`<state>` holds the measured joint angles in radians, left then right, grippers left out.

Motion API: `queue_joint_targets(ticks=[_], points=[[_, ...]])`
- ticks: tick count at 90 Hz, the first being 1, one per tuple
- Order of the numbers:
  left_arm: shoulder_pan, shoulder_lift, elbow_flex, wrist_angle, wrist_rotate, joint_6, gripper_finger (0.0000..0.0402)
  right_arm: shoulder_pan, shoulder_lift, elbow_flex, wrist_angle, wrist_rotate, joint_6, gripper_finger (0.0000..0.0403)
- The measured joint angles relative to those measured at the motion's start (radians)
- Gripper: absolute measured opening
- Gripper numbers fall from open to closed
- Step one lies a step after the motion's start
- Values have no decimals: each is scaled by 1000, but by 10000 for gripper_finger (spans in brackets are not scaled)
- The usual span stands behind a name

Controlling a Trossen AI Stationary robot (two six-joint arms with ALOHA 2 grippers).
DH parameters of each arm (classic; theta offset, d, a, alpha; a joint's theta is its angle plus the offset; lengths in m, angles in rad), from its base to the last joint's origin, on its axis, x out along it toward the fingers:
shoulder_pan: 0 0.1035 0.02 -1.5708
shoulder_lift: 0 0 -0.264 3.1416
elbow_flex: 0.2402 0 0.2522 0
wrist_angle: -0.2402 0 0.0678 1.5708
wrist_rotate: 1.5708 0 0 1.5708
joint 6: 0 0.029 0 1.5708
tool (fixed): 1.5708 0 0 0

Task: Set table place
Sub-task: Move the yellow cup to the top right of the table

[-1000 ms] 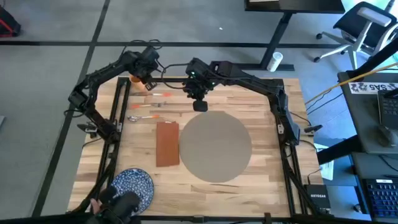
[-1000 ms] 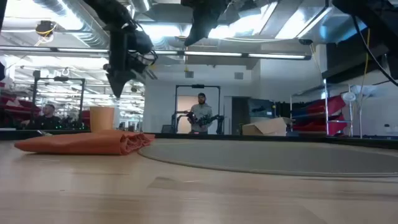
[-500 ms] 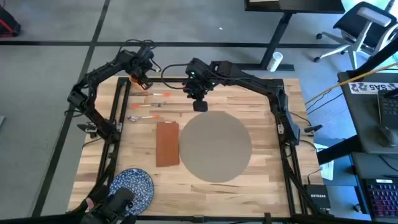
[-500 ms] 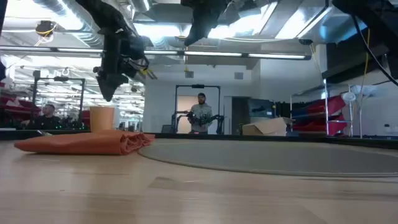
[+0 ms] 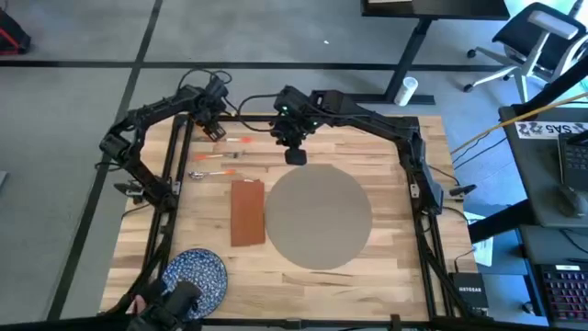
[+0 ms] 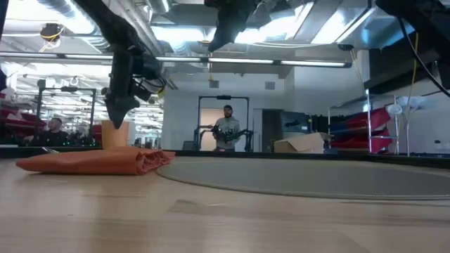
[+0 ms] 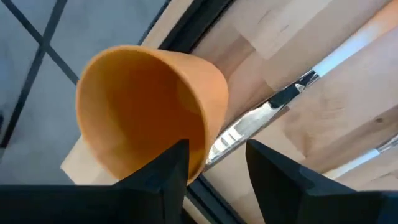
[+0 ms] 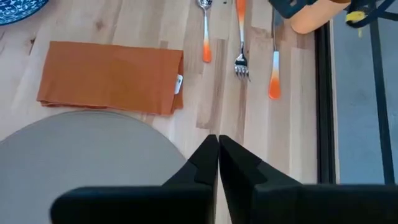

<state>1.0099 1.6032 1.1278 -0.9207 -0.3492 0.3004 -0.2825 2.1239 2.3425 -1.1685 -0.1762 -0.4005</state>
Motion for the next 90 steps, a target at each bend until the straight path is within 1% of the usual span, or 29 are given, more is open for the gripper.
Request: queue_joint_targets(ticks=[15,26,37,55,59,73,90], points=[[0,0,-32,28,10,-9,144,0,0,0,5,0,0,0],[0,0,-42,53,13,-10,126,0,0,0,9,0,0,0],[-2,0,-42,58,13,-4,93,0,0,0,9,0,-1,0],[-2,0,-42,75,13,14,20,0,0,0,9,0,-1,0],[-3,0,-42,72,13,14,9,0,0,0,9,0,-1,0],[-11,0,-32,51,14,22,2,0,0,0,9,0,-1,0],[-42,-12,29,19,13,23,0,0,0,0,8,0,-1,0]])
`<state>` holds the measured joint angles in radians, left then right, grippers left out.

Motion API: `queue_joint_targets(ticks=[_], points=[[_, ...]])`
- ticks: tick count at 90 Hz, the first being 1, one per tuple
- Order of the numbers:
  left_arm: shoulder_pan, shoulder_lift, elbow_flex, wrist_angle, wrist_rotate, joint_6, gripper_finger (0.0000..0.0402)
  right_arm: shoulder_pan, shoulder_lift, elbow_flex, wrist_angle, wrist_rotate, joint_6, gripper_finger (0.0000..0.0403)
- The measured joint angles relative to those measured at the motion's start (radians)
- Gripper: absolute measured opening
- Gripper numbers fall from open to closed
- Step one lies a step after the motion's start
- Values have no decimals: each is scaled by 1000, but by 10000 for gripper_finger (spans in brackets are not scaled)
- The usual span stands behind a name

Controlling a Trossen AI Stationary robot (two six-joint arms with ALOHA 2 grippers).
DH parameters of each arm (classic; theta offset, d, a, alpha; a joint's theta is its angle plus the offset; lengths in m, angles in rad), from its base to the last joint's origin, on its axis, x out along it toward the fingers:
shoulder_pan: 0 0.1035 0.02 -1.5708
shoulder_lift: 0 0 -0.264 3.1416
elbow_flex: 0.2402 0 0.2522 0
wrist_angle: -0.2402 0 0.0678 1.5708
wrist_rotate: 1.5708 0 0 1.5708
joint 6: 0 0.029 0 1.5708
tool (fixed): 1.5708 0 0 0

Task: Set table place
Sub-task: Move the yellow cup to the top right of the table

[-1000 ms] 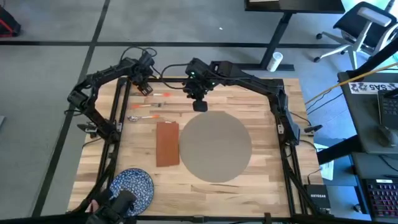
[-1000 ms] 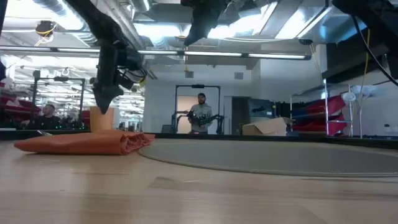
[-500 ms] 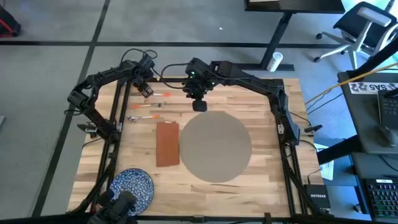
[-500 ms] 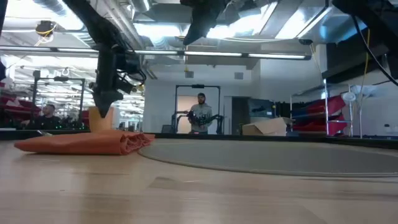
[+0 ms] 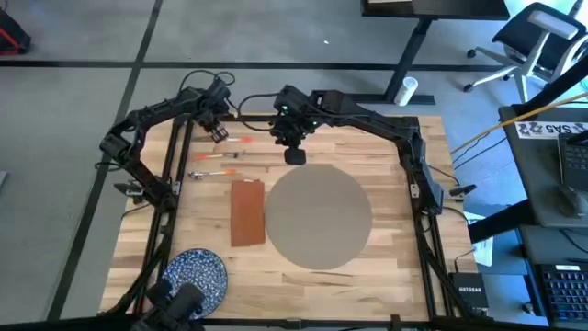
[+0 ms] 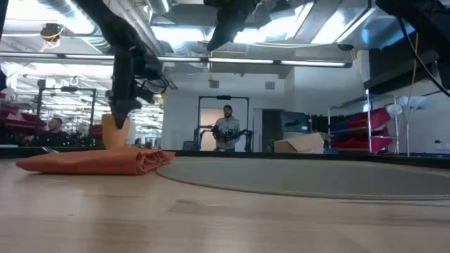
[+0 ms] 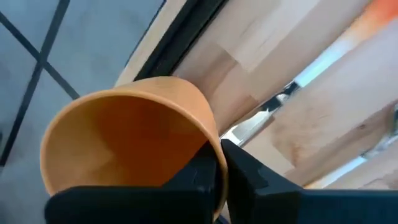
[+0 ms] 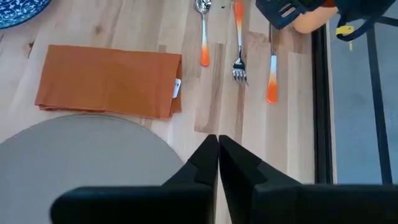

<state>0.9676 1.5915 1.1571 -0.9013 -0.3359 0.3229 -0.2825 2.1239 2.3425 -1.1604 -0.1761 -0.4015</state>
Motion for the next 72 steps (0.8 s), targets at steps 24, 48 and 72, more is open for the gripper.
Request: queue_joint_targets(ticks=[24,48,72], points=[[-63,-37,120,-82,24,-8,0,-1,-38,0,-23,-18,-6,0],[-163,-37,166,-110,108,-46,0,-87,-142,1,-115,9,-18,0],[-269,-37,166,-89,162,-79,0,-232,-219,1,-223,-61,-26,0]])
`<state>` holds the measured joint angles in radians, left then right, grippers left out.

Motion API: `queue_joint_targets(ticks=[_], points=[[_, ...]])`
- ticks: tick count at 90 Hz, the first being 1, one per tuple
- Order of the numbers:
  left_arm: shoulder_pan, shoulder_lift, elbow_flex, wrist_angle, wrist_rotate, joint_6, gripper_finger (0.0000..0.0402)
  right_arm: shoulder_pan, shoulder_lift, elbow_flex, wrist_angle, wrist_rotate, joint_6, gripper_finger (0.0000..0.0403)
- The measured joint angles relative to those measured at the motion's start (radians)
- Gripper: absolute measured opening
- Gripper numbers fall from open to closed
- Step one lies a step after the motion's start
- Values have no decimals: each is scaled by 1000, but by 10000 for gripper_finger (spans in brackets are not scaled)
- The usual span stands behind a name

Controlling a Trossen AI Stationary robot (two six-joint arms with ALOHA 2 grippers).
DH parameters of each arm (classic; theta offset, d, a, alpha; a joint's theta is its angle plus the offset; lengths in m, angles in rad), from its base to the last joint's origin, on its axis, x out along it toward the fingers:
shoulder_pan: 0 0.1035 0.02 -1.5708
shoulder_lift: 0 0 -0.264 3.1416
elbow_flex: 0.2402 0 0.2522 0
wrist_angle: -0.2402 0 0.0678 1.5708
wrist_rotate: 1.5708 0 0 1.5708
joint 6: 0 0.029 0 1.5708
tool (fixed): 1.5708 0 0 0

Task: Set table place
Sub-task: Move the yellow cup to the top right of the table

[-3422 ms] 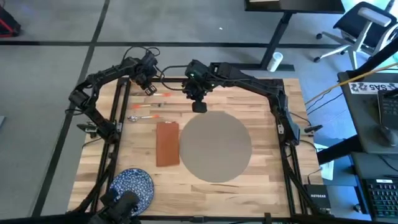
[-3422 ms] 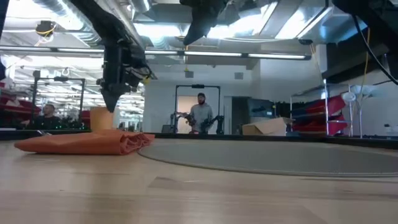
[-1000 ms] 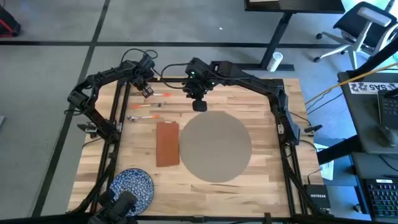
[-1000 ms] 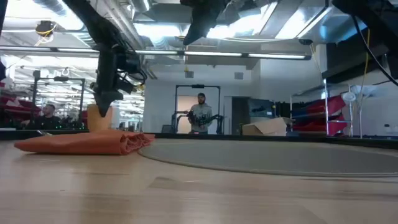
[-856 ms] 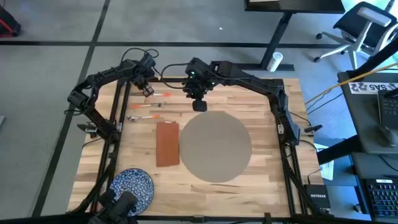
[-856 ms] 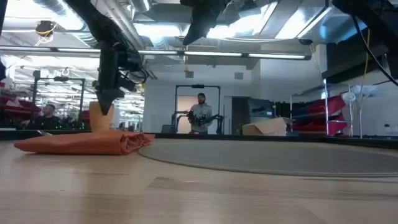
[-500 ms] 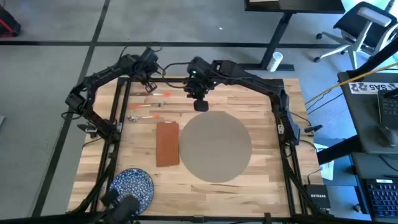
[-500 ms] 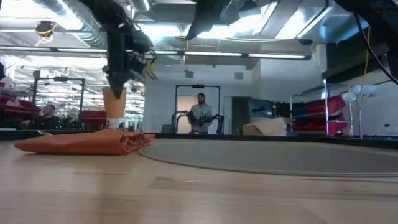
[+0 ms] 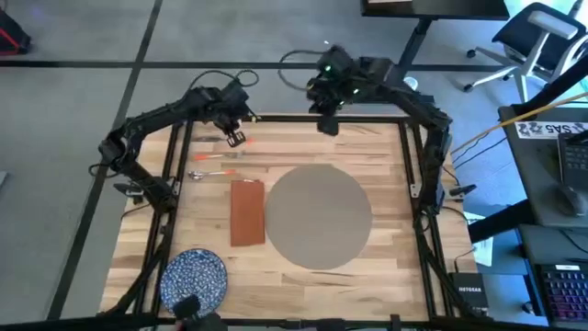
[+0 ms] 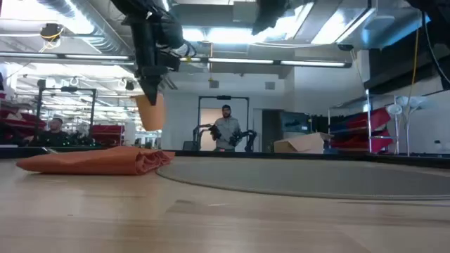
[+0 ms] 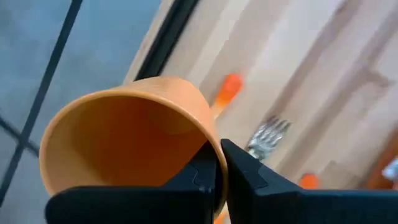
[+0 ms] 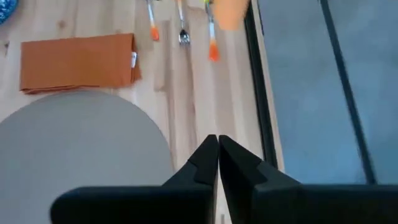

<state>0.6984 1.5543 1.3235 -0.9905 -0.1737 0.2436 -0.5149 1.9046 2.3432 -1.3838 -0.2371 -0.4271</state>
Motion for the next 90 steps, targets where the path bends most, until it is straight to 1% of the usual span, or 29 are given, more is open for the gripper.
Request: queue_joint_targets(ticks=[8,15,28,34,43,50,65,76,90], points=[[-25,0,0,31,54,-4,0,-40,-14,0,-45,-83,-29,0],[-44,0,0,45,71,-4,0,-67,-17,0,-84,-141,-59,0],[-73,0,0,39,77,-5,0,-90,-17,-1,-146,-193,-101,0],[-85,0,8,23,104,-11,0,-90,-19,-18,-141,-209,-106,0],[-106,0,34,31,142,-28,0,-102,-39,-67,-146,-276,-137,0],[-121,0,63,35,156,-35,0,-124,-78,-127,-140,-319,-160,0],[-143,18,138,42,205,-55,0,-167,-195,-309,-60,-352,-181,0],[-156,44,176,47,263,-79,0,-182,-323,-473,62,-426,-156,0],[-170,74,200,71,317,-89,0,-179,-477,-687,286,-429,-53,0]])
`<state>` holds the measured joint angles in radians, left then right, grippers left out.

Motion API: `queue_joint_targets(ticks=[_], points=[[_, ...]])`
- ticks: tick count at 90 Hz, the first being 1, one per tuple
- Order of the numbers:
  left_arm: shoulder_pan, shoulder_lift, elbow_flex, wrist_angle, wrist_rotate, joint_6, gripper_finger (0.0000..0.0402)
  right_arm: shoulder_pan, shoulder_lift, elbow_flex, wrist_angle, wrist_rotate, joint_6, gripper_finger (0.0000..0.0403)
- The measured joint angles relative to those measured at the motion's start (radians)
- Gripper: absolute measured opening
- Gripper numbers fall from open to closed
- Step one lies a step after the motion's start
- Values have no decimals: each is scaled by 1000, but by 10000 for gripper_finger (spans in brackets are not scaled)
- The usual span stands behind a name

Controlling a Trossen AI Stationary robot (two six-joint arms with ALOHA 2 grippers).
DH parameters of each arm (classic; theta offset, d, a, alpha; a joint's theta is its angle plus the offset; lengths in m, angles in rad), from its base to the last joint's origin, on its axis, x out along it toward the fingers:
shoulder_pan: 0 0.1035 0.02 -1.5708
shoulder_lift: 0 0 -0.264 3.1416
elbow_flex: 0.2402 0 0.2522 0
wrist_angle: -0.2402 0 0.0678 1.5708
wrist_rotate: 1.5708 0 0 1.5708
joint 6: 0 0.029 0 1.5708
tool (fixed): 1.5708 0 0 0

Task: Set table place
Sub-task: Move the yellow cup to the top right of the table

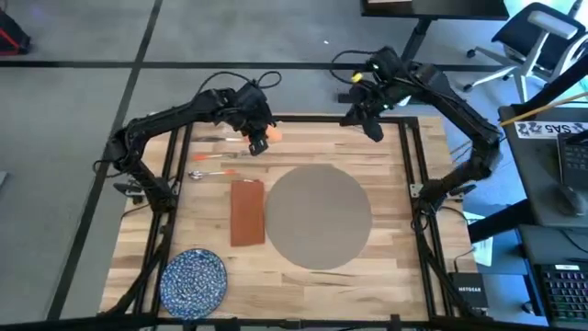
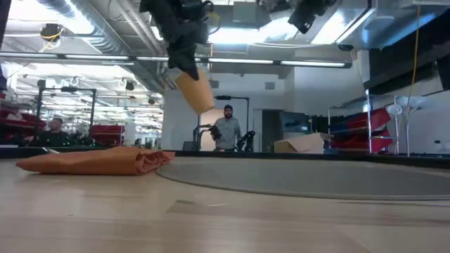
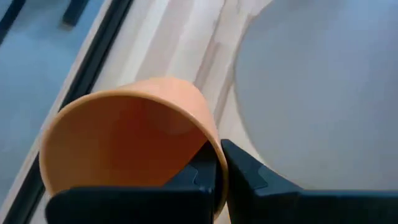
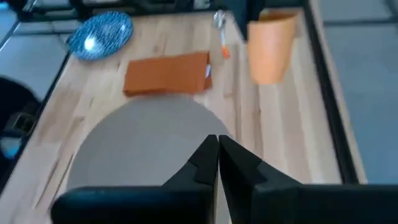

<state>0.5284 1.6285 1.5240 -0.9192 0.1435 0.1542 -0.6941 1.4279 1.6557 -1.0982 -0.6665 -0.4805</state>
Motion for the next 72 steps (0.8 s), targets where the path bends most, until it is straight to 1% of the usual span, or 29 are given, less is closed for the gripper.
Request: queue_joint_targets(ticks=[7,21,27,38,49,60,72], points=[[-4,15,5,1,32,-17,0,0,-67,-101,112,0,72,0],[-17,34,8,33,43,-34,0,0,-163,-273,274,2,201,0],[-21,41,8,61,56,-44,0,0,-193,-332,338,5,253,0],[-28,51,8,100,64,-58,0,0,-225,-415,436,41,334,0],[-32,73,10,99,60,-66,0,1,-234,-458,490,78,371,0],[-30,110,14,62,30,-69,0,1,-234,-460,507,118,376,0],[-29,156,14,52,-6,-62,0,0,-234,-461,513,127,376,0]])
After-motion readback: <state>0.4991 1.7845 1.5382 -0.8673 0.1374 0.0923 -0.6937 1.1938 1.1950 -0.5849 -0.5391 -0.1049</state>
